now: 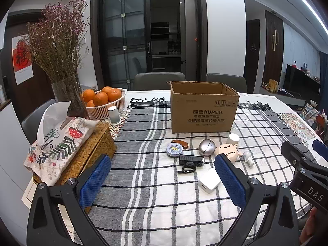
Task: Organize rigid objects
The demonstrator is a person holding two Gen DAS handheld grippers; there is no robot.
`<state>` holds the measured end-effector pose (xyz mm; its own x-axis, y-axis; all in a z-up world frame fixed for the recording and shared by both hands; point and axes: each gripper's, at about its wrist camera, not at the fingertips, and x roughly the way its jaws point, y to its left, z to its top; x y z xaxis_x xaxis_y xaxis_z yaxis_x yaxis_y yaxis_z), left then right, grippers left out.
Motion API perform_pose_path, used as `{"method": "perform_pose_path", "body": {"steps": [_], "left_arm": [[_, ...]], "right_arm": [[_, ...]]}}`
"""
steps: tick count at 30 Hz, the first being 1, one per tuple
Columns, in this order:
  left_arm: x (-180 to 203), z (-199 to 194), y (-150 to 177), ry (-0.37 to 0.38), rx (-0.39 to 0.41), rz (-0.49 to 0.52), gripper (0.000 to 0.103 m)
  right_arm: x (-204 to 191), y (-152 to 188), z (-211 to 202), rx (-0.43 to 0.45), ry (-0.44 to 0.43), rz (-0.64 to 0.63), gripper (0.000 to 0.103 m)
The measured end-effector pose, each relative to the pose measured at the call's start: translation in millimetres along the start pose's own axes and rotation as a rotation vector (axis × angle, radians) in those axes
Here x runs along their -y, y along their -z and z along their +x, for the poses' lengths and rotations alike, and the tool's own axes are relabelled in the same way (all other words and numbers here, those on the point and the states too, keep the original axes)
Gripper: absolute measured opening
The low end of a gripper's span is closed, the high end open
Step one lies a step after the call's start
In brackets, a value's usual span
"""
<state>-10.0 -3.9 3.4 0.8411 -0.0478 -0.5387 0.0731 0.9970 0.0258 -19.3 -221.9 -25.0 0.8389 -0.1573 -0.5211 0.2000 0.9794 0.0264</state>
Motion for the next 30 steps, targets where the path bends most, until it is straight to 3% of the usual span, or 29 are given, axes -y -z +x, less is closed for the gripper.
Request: {"method": "perform_pose_path", "body": {"steps": [30], "left_arm": [[4.3,-0.9,-0.4,0.018,0.002,0.006,0.103]], "right_arm": [[1.5,-0.4,0.2,0.003,-0.003,0.004,0.103]]}}
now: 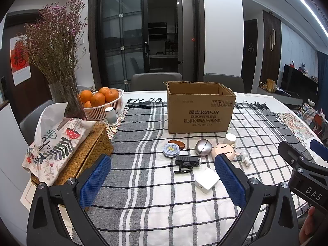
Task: Organize rigid objects
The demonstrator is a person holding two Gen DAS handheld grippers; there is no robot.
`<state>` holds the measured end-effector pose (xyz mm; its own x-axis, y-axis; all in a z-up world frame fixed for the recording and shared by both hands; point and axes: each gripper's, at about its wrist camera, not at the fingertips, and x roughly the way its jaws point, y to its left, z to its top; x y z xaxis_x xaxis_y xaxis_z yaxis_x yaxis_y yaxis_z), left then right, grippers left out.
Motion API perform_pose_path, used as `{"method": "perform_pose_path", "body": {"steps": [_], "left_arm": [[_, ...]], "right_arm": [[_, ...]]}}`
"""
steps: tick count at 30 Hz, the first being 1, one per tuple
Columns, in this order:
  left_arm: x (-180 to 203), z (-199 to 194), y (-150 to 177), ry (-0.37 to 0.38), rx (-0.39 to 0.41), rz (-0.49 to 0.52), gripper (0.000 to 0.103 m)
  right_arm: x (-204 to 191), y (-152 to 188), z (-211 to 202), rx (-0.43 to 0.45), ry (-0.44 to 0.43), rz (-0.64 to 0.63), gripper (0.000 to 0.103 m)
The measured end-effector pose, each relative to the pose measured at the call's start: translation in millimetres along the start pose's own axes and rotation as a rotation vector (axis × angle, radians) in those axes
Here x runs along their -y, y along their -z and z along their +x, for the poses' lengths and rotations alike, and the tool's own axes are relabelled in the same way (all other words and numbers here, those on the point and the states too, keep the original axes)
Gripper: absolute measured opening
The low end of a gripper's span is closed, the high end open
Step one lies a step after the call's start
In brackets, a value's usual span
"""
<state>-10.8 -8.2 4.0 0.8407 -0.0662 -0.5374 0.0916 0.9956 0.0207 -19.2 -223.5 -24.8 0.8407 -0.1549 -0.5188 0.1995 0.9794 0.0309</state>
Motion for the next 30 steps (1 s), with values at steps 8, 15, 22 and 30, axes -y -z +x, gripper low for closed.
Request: {"method": "perform_pose_path", "body": {"steps": [8,15,22,30], "left_arm": [[4.5,7.0,4.7,0.028,-0.019,0.022,0.103],[16.4,23.6,14.9,0.075,-0.046,0.074,0.102],[36.0,45.0,29.5,0.146,-0.059,0.158,0.1],[57.4,83.3,42.4,0.255,-0.113,0.243,0.09]], "right_arm": [[1.8,3.4,3.0,-0.013,-0.009,0.008,0.103],[6.7,14.1,19.5,-0.063,-0.024,0.01,0.103],[18.1,27.6,45.2,-0.128,-0.044,0.009,0.102],[27.1,40.6,80.9,-0.201,-0.071,-0.008,0.093]]}}
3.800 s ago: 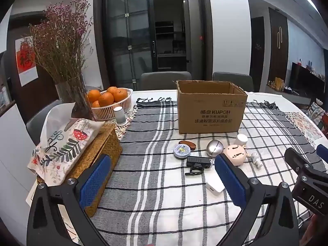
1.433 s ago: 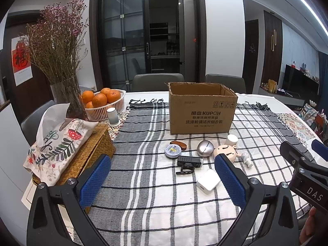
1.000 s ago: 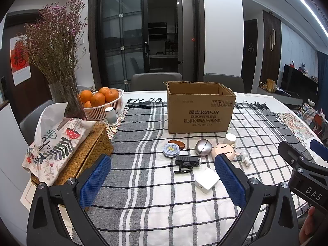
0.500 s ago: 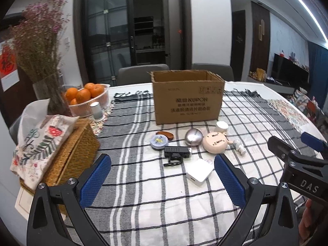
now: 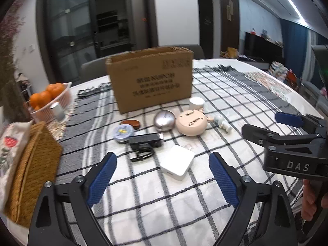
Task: Organize rigid objects
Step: 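Grasp the white plug charger with the left tool while the right tool grasps the white robot keychain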
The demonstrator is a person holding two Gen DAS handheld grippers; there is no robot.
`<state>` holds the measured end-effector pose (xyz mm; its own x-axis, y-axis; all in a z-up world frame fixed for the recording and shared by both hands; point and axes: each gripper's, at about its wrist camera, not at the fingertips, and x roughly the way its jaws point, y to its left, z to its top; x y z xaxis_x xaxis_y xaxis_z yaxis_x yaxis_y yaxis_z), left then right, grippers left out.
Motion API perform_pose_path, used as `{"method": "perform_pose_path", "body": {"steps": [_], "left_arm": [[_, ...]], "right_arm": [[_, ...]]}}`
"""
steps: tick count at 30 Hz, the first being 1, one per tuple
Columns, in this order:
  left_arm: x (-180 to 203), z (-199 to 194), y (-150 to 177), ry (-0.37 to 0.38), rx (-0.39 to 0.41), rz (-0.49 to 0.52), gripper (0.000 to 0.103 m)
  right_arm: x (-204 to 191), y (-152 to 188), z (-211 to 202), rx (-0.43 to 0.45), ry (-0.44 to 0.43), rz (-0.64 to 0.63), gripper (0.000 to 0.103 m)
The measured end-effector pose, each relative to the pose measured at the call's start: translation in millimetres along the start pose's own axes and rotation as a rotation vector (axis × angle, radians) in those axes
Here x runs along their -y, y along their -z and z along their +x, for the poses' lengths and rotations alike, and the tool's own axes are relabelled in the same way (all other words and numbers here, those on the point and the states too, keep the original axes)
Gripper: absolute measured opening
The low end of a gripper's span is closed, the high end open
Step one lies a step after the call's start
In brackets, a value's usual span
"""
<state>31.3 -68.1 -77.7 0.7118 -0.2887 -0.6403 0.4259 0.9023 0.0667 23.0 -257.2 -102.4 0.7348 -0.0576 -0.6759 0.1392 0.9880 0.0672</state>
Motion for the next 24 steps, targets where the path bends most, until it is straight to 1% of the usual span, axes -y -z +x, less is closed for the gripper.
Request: {"method": "perform_pose_path", "body": {"steps": [6,11,14,19,21,24], "left_arm": [[5.1,29.2,1.0,0.051,-0.024,0.054,0.083],[6.0,49.8,0.8,0.086,-0.048,0.09,0.079],[5.7,61.2,0.4,0.115,-0.065,0.102,0.074],[6.8,79.4,2.2,0.159,-0.106,0.105,0.068],[7.7,84.6,2.8,0.17,-0.119,0.102,0.066],[9.0,93.2,3.7,0.186,-0.137,0.093,0.063]], "right_arm": [[5.3,1.9,30.5,-0.054,-0.01,-0.01,0.082],[8.1,0.0,53.8,-0.08,-0.016,-0.013,0.075],[8.8,-1.2,67.2,-0.1,-0.022,-0.01,0.072],[10.1,-3.8,84.5,-0.119,-0.02,-0.013,0.068],[10.9,-5.2,91.0,-0.125,-0.02,-0.013,0.064],[12.9,-7.7,99.9,-0.129,-0.014,-0.015,0.061]]}}
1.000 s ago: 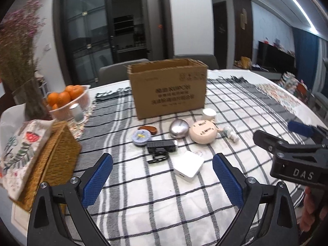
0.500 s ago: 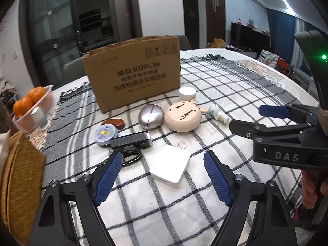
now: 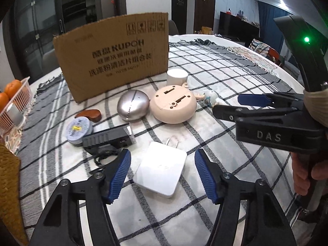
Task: Organize rigid objects
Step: 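Grasp the white plug charger with the left tool while the right tool grasps the white robot keychain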
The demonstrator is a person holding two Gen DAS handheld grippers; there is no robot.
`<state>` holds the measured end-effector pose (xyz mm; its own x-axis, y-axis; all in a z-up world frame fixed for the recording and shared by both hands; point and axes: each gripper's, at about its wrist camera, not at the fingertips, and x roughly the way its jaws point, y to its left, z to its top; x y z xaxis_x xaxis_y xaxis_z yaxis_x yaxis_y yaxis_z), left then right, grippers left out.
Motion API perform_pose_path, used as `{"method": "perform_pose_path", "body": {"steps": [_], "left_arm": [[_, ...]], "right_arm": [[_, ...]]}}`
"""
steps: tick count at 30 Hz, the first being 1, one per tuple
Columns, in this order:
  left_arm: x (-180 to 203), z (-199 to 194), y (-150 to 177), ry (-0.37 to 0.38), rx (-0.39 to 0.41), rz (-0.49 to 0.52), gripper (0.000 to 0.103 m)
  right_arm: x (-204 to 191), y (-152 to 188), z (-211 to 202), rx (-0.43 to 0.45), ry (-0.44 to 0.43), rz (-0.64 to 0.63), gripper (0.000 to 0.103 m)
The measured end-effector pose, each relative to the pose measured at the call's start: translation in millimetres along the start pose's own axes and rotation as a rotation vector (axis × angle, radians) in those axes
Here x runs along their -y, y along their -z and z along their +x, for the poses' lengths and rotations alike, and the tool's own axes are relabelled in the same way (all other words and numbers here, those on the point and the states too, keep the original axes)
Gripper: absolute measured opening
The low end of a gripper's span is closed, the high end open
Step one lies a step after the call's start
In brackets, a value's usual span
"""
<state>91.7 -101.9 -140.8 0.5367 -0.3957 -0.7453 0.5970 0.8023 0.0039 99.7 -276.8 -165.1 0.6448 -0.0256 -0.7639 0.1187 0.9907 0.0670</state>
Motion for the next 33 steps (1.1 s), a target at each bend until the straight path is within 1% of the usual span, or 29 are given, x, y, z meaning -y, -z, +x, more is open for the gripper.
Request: {"method": "perform_pose_path", "body": {"steps": [2,6,11,15,17,19,20,26,33], "left_arm": [[0.2,5.3,-0.5,0.007,-0.01,-0.005,0.062],[-2.4,13.5,-0.9,0.016,-0.034,-0.02,0.053],[-4.8,17.3,-1.2,0.021,-0.036,-0.027,0.052],[-5.0,19.4,-2.5,0.016,-0.039,-0.044,0.052],[-5.6,20.4,-2.5,0.012,-0.038,-0.059,0.051],[-5.4,20.8,-2.9,0.004,-0.037,-0.071,0.051],[-5.1,20.9,-3.0,0.002,-0.036,-0.074,0.051],[-8.0,19.5,-4.5,-0.005,-0.038,-0.127,0.049],[-9.4,8.7,-4.2,0.005,-0.026,-0.176,0.047]], "right_arm": [[2.4,-2.5,5.6,-0.004,0.0,0.002,0.06],[5.9,-7.1,17.2,-0.018,-0.003,0.007,0.054],[6.8,-9.6,28.7,-0.03,-0.014,0.012,0.051],[8.5,-11.4,35.4,-0.033,-0.013,0.012,0.043],[10.0,-12.1,39.3,-0.037,-0.014,0.02,0.043],[11.5,-11.9,43.3,-0.044,-0.006,0.022,0.039],[11.6,-12.4,43.1,-0.035,0.0,0.021,0.034],[16.7,-13.0,41.6,-0.033,-0.019,0.052,0.034],[14.7,-9.8,23.6,-0.01,-0.031,0.057,0.033]]}}
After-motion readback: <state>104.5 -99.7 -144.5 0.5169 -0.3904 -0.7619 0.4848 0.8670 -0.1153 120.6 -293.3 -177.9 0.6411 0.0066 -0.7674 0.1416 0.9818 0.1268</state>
